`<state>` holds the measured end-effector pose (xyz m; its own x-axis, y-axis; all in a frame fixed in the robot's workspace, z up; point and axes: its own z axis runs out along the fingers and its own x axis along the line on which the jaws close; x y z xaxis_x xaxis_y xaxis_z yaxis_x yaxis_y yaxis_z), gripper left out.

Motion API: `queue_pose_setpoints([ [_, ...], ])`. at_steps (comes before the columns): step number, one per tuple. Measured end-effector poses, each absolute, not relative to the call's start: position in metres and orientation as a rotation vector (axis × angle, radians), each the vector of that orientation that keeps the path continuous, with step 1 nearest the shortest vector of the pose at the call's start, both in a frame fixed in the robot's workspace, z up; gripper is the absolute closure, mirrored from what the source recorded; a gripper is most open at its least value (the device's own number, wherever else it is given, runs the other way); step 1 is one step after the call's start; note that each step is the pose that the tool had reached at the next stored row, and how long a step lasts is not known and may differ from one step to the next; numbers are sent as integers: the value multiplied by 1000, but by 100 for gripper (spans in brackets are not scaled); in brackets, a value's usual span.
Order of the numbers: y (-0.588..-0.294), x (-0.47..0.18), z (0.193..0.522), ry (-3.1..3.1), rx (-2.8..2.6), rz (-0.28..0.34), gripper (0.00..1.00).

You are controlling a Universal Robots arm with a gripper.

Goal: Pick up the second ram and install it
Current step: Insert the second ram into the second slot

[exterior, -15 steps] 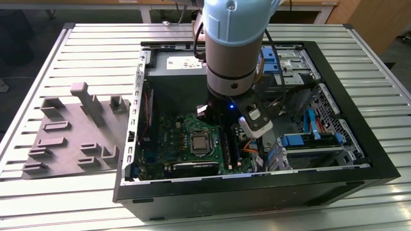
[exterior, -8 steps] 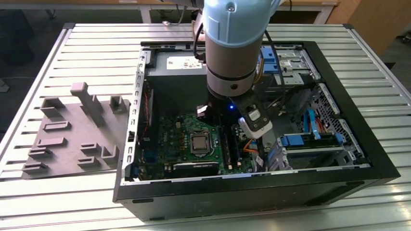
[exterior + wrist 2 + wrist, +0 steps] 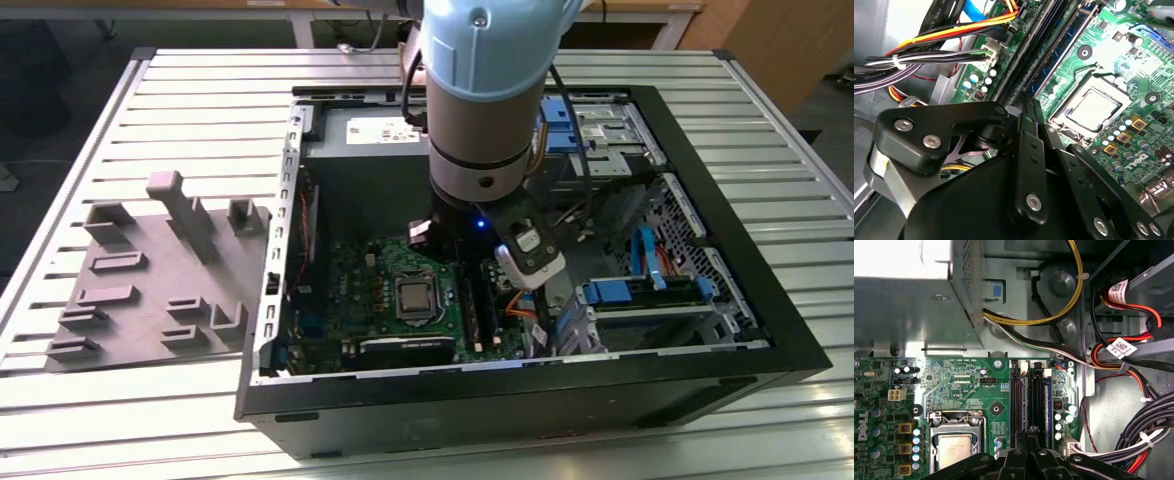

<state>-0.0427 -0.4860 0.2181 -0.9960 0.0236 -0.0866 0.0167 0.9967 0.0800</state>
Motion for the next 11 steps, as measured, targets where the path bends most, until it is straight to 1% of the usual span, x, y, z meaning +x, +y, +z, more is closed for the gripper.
queue_pose_setpoints([
  [8, -486, -43, 218, 3051, 31, 122, 87],
  [9, -486, -43, 218, 3051, 31, 122, 81],
  [11, -486, -43, 218, 3051, 31, 121, 81],
])
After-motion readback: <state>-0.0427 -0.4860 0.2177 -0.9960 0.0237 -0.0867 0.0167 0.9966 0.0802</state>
